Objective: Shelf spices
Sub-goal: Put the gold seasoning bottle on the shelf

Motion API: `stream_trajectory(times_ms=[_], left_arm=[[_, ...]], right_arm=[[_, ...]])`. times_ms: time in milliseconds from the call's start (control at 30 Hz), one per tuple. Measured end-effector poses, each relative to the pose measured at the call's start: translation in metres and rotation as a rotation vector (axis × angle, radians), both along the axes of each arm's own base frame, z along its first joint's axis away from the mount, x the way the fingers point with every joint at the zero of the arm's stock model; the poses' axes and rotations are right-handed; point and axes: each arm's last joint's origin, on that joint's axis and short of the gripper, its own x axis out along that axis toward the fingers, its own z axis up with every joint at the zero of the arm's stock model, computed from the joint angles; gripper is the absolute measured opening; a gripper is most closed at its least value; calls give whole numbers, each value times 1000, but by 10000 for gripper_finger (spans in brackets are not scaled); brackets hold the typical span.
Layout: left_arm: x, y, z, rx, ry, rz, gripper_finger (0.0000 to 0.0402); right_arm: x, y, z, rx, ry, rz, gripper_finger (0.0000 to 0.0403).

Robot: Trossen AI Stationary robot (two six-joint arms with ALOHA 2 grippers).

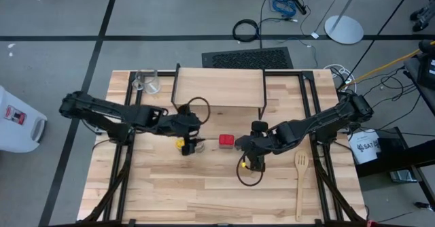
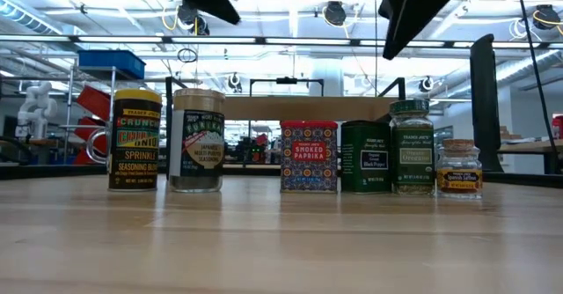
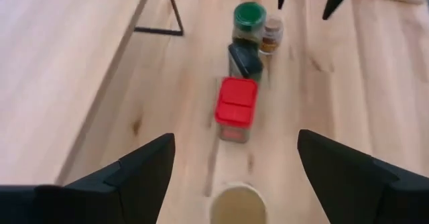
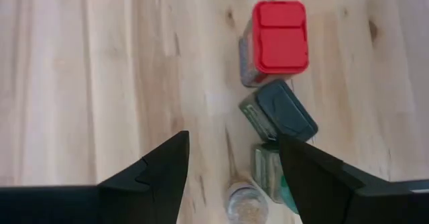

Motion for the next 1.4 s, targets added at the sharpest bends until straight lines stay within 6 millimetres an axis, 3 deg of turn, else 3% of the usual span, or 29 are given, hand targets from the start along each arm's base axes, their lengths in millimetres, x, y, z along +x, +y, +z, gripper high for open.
stream_trajectory(times_ms=[233,500,700,933,1200,1400], left_arm=[[-21,-25,3,-76,47,-22,325],[-31,-48,0,-42,77,-74,325],[-32,-49,-4,-18,73,-44,325],[-33,-47,-12,2,93,-17,325],[-33,-47,-12,-17,88,8,325],[-33,-47,-12,-47,84,43,325]], right_arm=[[-7,13,3,26,10,41,217],[-22,15,22,39,-67,1,217],[-32,8,34,6,-128,-79,217],[-33,7,33,-5,-118,-108,217],[-34,7,32,-47,-100,-49,217],[-25,7,36,-104,-181,9,217]])
